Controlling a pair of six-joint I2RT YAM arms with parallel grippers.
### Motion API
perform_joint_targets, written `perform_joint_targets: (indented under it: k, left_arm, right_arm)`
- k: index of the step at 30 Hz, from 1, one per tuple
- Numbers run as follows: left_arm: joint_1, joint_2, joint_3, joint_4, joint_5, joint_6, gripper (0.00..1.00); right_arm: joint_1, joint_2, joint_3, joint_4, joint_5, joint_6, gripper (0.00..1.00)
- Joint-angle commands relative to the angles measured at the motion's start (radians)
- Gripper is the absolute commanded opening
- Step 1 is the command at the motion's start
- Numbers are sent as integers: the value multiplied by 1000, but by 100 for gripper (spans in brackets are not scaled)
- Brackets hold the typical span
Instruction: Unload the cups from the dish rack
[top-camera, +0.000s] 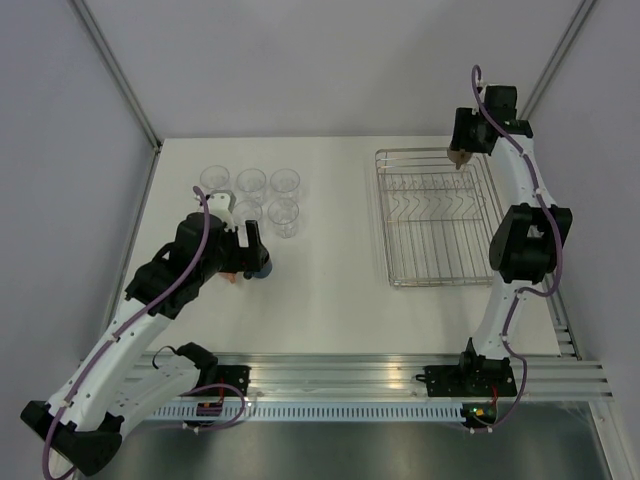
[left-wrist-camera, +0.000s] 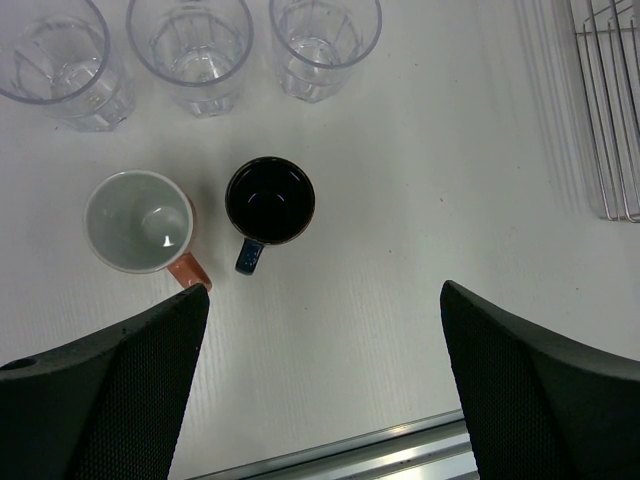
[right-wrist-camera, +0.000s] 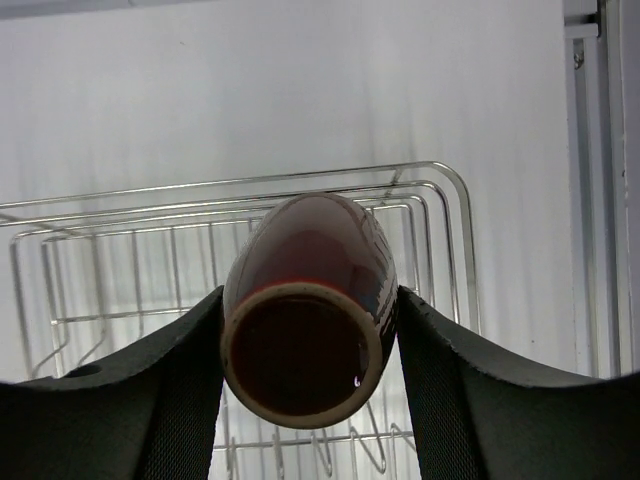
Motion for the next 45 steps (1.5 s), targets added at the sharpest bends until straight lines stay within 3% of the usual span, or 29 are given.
perform_joint_targets:
  k: [1, 6, 10, 14, 18, 19, 23, 26, 31, 37, 43, 45]
  left_arm:
    - [3, -7, 21, 59, 51, 14, 99]
    - [3, -13, 12, 154, 220, -70, 99]
    - [3, -12, -46, 398, 429, -169, 99]
    - [3, 25, -80, 578, 491, -253, 99]
    - [5, 60, -84, 695, 505, -366, 99]
    - [5, 75, -81, 707, 499, -394, 99]
    - [5, 128, -69, 759, 547, -534, 99]
    - [5, 164, -107, 960, 649, -678, 99]
    - [3, 221, -167, 1258, 775, -818, 99]
    - [2, 255, -202, 1445, 831, -933, 88]
    - [-15, 269, -232, 1507, 842, -994, 61]
    - [-21, 270, -244, 1520, 836, -1005, 46]
  right_arm:
    - [1, -163, 3, 28, -112, 68, 30]
    - [24, -303, -162, 129, -331, 171, 29]
    - [54, -451, -342, 306, -501, 285, 28]
    - [106, -534, -475, 433, -666, 372, 26]
    - [198, -666, -676, 617, -761, 473, 25]
    - [217, -691, -719, 749, -798, 499, 26]
    - [307, -786, -883, 976, -870, 562, 25]
    - [367, -833, -1003, 1155, -910, 648, 25]
    - [464, -872, -1063, 1226, -928, 619, 25]
    - [545, -877, -1098, 1296, -941, 618, 25]
    - [565, -849, -1114, 1388, -944, 658, 25]
    - [567, -847, -1115, 1421, -941, 677, 25]
